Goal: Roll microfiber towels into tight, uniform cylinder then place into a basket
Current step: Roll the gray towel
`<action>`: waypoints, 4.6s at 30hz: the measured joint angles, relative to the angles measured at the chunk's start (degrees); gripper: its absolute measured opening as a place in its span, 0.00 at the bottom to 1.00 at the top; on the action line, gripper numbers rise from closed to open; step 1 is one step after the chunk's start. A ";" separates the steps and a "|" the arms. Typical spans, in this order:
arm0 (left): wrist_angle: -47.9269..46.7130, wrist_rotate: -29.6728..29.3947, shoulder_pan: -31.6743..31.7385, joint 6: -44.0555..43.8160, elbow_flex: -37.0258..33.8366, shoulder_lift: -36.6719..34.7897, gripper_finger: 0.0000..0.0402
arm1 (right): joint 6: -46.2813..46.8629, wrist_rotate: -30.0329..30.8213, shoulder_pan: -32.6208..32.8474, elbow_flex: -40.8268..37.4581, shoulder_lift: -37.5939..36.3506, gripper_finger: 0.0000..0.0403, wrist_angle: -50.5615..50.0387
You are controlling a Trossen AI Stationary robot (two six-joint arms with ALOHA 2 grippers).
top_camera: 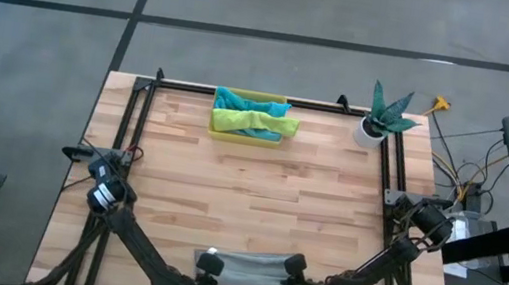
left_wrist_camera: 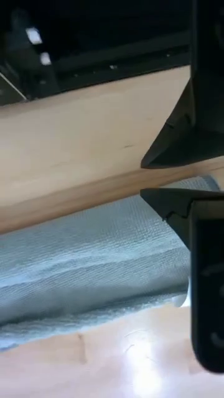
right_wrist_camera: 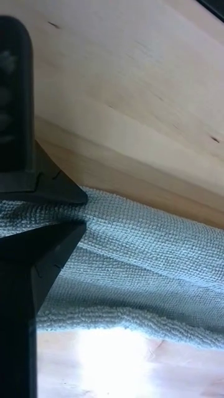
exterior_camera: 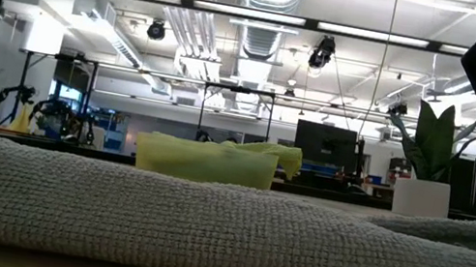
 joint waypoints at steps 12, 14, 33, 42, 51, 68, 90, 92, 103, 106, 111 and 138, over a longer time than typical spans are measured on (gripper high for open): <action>-0.36 -1.22 0.86 2.37 -1.04 2.75 0.13 | 0.35 0.20 0.00 -0.64 -0.02 0.15 1.06; -0.38 -1.52 0.96 3.12 -1.04 3.16 0.13 | 0.22 0.24 0.00 -0.68 -0.02 0.15 1.32; 0.24 -1.63 1.32 0.03 -1.14 3.33 0.49 | 0.39 0.15 -0.04 -1.10 0.00 0.15 2.48; 0.94 -1.39 2.12 -0.04 -1.34 5.97 0.50 | 0.39 0.11 -0.04 -1.10 0.02 0.15 2.60; 1.07 -0.96 2.33 -0.04 -1.34 4.88 0.31 | -1.63 0.41 0.02 -0.36 -0.07 0.15 2.48; -0.33 1.56 3.48 0.13 -1.95 4.48 0.00 | -5.56 3.87 2.92 0.52 -2.46 0.15 3.62; 0.19 2.50 3.56 -0.07 -1.58 4.39 0.00 | -2.19 -2.21 2.97 0.10 -0.44 0.22 1.29; 0.19 2.52 3.57 -0.07 -1.58 4.39 0.00 | -2.19 -1.73 2.97 0.46 -0.48 0.29 0.79; 0.17 2.56 3.56 -0.09 -1.49 4.39 0.00 | -2.31 2.55 2.75 1.48 -0.06 0.61 0.93; 0.17 2.56 3.56 -0.09 -1.49 4.39 0.00 | -2.40 4.53 2.65 1.11 0.17 0.59 0.53; 0.13 2.63 3.56 -0.13 -1.49 4.26 0.00 | -2.21 5.07 2.09 0.27 0.15 0.51 -0.10; 1.96 6.61 3.29 -1.53 -1.56 0.85 0.00 | -5.68 -15.92 -0.59 0.28 -8.74 0.02 -0.15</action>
